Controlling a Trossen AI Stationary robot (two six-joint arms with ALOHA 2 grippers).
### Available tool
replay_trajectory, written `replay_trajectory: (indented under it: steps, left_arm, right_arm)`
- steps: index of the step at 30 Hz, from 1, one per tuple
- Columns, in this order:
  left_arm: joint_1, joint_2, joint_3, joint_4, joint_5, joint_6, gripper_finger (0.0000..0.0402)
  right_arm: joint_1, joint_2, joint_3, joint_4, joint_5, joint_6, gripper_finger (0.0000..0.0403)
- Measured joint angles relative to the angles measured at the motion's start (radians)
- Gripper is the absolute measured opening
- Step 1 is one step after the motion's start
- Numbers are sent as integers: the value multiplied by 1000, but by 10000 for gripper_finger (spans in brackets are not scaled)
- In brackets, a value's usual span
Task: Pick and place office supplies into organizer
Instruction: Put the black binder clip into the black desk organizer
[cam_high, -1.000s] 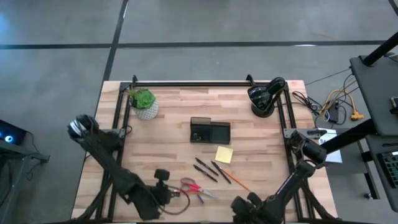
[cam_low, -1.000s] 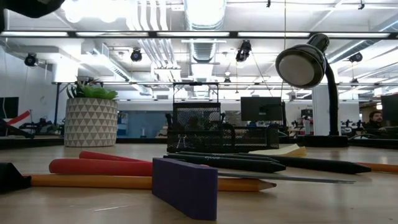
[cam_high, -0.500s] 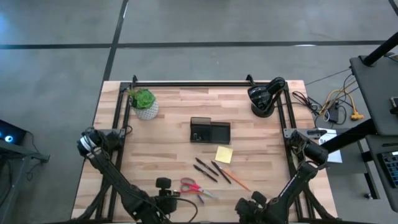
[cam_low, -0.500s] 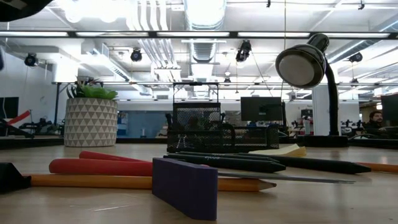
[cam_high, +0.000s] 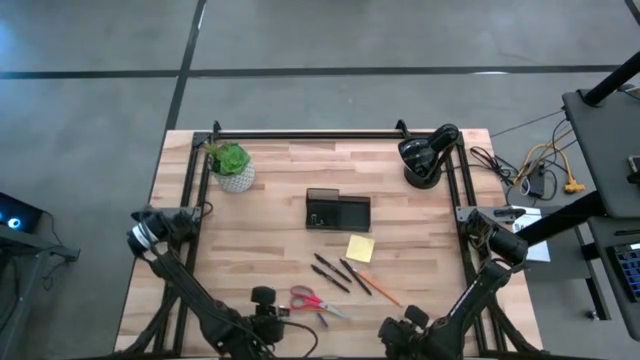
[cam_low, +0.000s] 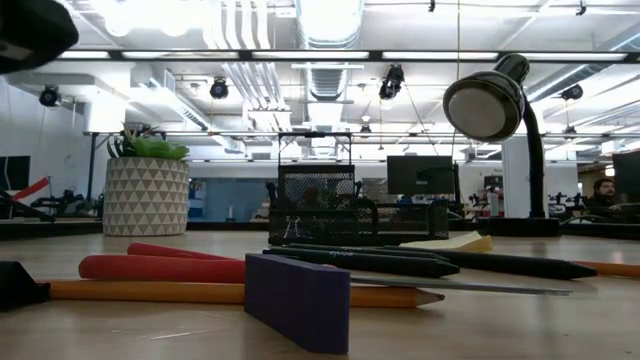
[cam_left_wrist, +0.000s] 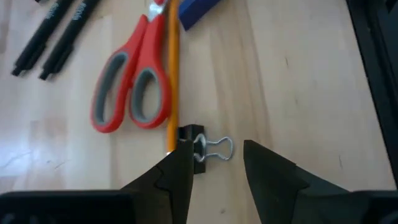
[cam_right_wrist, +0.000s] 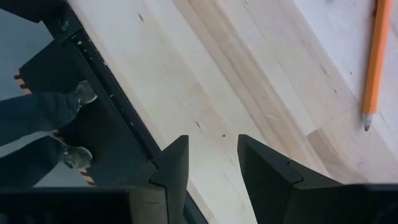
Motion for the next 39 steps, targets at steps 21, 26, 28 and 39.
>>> replay_trajectory:
  steps: [21, 26, 28, 39]
  left_arm:
    - [8, 52, -1, -25, -81, -1, 103]
    - [8, 44, -1, -24, -68, 2, 28]
    - [8, 42, 0, -25, -61, 5, 8]
    - [33, -21, 11, -56, -24, -1, 1]
  right_arm:
    - [0, 0, -2, 0, 3, 45, 132]
    - [0, 0, -5, 2, 3, 48, 132]
    - [0, 0, -8, 0, 3, 48, 132]
    - [0, 0, -12, 1, 22, 56, 132]
